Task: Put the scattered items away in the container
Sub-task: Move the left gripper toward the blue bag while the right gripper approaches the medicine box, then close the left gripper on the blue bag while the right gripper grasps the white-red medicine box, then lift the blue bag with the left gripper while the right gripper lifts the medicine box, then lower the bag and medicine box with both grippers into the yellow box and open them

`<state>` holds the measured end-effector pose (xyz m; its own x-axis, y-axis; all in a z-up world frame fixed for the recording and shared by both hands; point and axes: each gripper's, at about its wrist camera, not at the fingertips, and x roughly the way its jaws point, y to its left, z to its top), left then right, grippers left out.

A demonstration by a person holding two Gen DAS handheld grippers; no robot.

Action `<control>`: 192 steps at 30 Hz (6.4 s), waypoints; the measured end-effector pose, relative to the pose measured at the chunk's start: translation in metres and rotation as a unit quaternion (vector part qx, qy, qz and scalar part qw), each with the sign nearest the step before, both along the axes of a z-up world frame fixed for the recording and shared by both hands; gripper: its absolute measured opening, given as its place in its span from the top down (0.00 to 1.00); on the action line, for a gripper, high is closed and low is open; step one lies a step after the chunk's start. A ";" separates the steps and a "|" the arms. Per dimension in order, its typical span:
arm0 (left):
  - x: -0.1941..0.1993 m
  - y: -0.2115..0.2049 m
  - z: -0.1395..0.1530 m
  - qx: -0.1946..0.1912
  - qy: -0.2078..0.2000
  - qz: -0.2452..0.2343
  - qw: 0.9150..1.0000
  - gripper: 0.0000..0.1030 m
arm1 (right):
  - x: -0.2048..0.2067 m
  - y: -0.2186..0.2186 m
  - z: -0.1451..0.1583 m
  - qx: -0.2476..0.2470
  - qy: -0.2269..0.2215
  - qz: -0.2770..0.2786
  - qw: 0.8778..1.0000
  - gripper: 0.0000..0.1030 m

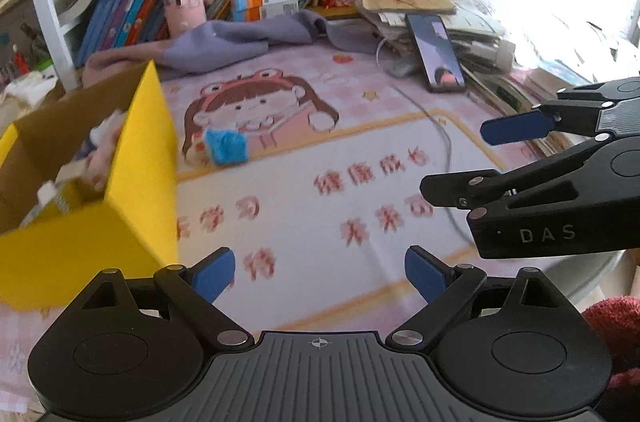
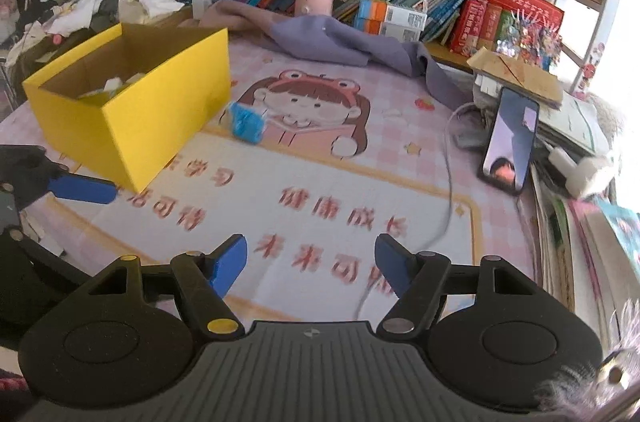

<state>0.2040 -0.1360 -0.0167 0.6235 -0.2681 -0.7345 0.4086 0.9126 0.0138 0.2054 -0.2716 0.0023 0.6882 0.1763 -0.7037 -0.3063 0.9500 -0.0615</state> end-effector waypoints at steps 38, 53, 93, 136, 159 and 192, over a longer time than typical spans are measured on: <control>0.179 -0.021 -0.061 0.016 0.022 0.263 0.964 0.35 | 0.240 0.016 -0.023 0.079 0.043 0.248 0.965 0.63; 0.155 -0.008 -0.063 0.006 0.058 0.264 0.963 0.66 | 0.257 0.075 -0.054 0.058 0.082 0.350 0.931 0.63; 0.061 -0.008 0.031 -0.072 -0.039 0.144 0.986 0.69 | 0.155 -0.009 0.006 0.092 0.031 0.184 0.978 0.87; -0.148 0.129 0.036 -0.094 -0.036 0.023 0.995 0.69 | -0.144 0.081 0.017 0.097 0.016 0.007 0.995 0.87; -0.175 0.189 0.039 -0.102 -0.044 0.108 0.988 0.70 | -0.164 0.145 0.022 0.081 0.020 0.112 0.990 0.87; 0.052 0.209 0.064 -0.038 -0.097 0.153 0.983 0.69 | 0.093 0.205 0.061 0.088 -0.076 0.185 0.976 0.87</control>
<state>0.2559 0.0731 0.0475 0.8101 -0.0963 -0.5783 0.1121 0.9937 -0.0083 0.2985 -0.0669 0.0629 0.6487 0.5414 -0.5349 -0.6306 0.7758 0.0204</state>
